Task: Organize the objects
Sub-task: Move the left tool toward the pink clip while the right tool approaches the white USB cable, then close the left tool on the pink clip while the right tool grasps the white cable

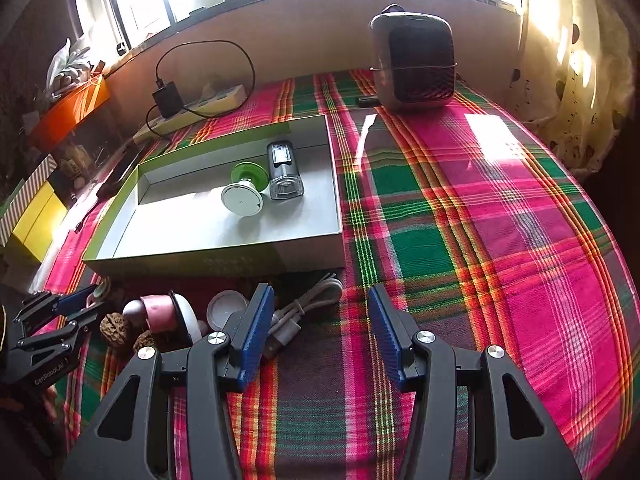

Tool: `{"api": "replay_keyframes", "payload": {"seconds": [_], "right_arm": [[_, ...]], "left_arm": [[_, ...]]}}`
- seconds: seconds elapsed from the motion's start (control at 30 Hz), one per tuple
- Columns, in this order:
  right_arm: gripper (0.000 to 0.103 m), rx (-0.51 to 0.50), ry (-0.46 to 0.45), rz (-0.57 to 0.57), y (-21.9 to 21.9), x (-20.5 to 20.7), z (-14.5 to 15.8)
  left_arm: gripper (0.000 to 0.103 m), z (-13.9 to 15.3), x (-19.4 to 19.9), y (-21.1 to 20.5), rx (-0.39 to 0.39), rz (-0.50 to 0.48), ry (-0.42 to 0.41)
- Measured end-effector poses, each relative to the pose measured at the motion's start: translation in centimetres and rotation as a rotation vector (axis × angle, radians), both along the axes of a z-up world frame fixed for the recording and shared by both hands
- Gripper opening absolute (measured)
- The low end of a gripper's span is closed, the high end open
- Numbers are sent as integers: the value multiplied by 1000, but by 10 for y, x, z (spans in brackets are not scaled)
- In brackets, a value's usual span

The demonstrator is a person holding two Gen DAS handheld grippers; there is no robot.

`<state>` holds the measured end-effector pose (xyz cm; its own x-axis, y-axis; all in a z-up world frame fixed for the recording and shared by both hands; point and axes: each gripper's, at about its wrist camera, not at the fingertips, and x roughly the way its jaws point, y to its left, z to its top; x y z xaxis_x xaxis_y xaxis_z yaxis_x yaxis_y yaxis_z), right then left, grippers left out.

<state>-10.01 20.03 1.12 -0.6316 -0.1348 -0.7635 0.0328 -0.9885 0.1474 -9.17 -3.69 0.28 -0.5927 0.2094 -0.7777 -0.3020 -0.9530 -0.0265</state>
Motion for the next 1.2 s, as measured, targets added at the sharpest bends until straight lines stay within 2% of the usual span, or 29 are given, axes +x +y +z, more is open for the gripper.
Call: {"api": "replay_keyframes", "payload": {"seconds": [0.27,0.4,0.6,0.93,1.2], "right_arm": [[50,31,-32,25,-14,-4,-7],[60,70,-36,16,-13,-2,-7],[60,128,-66,4,-6,2,-13],[60,185,-50,24,-9,5,-13],[60,160,-40,32,-5,7,-15]], "left_arm": [[33,0,1,0,-3,4,1],[33,0,1,0,-3,5,0],[33,1,1,-1,1,3,-4],[33,0,2,5,-16,28,-7],[33,0,-1,7,-23,44,-4]]}}
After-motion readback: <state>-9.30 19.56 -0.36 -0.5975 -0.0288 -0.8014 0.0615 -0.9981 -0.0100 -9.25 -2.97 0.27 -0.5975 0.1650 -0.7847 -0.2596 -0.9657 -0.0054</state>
